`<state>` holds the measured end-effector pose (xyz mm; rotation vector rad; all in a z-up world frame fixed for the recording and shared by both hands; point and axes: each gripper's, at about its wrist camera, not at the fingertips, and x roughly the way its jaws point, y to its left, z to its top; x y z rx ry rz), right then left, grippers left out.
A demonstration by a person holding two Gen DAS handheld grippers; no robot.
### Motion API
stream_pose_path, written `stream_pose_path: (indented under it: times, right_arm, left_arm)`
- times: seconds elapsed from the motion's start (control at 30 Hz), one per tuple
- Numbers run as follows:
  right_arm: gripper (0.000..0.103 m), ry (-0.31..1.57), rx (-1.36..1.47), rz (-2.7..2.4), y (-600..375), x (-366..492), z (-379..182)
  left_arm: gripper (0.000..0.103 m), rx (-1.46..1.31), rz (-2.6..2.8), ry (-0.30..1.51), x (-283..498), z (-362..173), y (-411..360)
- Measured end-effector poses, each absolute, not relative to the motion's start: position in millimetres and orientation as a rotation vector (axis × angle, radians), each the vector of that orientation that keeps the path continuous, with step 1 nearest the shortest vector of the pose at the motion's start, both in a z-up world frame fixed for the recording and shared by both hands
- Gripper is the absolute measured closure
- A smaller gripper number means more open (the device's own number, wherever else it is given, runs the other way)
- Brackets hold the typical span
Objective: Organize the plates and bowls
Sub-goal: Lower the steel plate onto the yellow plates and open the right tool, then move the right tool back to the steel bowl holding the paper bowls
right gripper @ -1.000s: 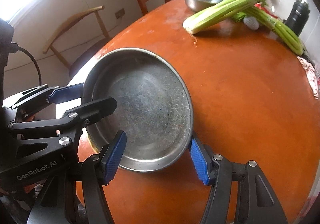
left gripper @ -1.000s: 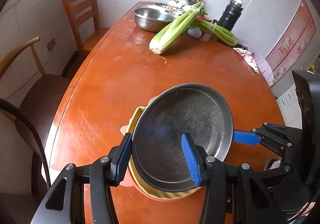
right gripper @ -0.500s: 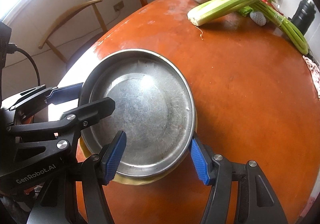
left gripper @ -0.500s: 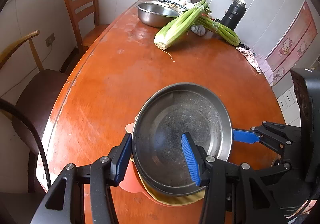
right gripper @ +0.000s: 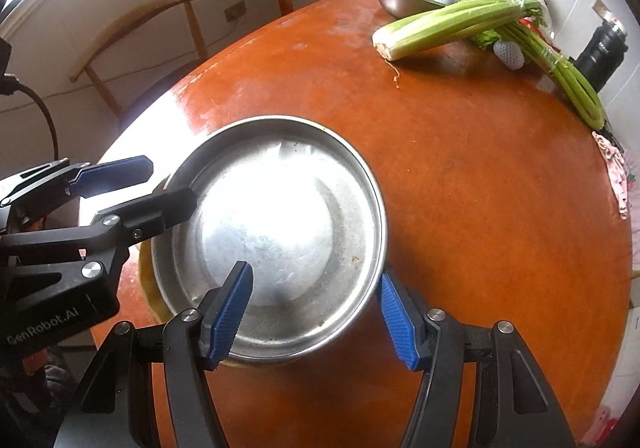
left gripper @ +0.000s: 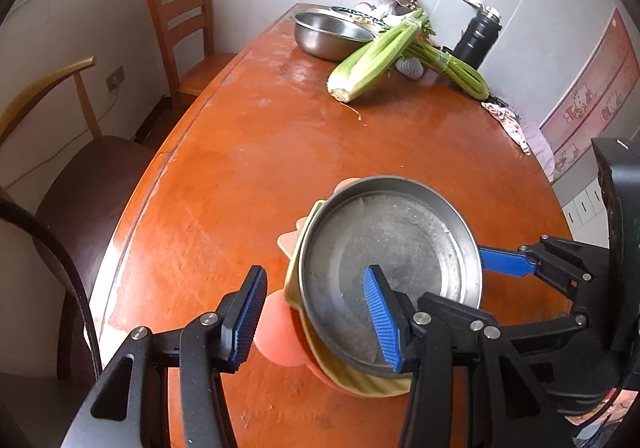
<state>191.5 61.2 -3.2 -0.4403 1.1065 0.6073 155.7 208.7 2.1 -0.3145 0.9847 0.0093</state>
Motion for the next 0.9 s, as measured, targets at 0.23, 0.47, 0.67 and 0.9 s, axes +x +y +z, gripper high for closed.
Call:
stream_pose_path:
  times: [0.23,0.47,0.67,0.9]
  right_arm:
    - [0.038,1.101,-0.423,0.582,46.8,190.2,1.0]
    - [0.038,1.119,-0.406,0.580,39.1,189.4,-2.4]
    - [0.038,1.135,-0.408,0.593,37.7,186.0,-6.6]
    - [0.038,1.153,-0.421,0.604,38.2,187.0,-13.6]
  left_arm:
    - [0.051,-0.405,0.015,1.003,144.4,-11.8,218.1]
    - [0.046,-0.393,0.029,0.996,143.6,-15.4,211.0]
    - [0.046,-0.411,0.067,1.010,137.4,-20.5,216.0]
    - [0.045,-0.383,0.054,1.042,146.6,-29.4,203.5]
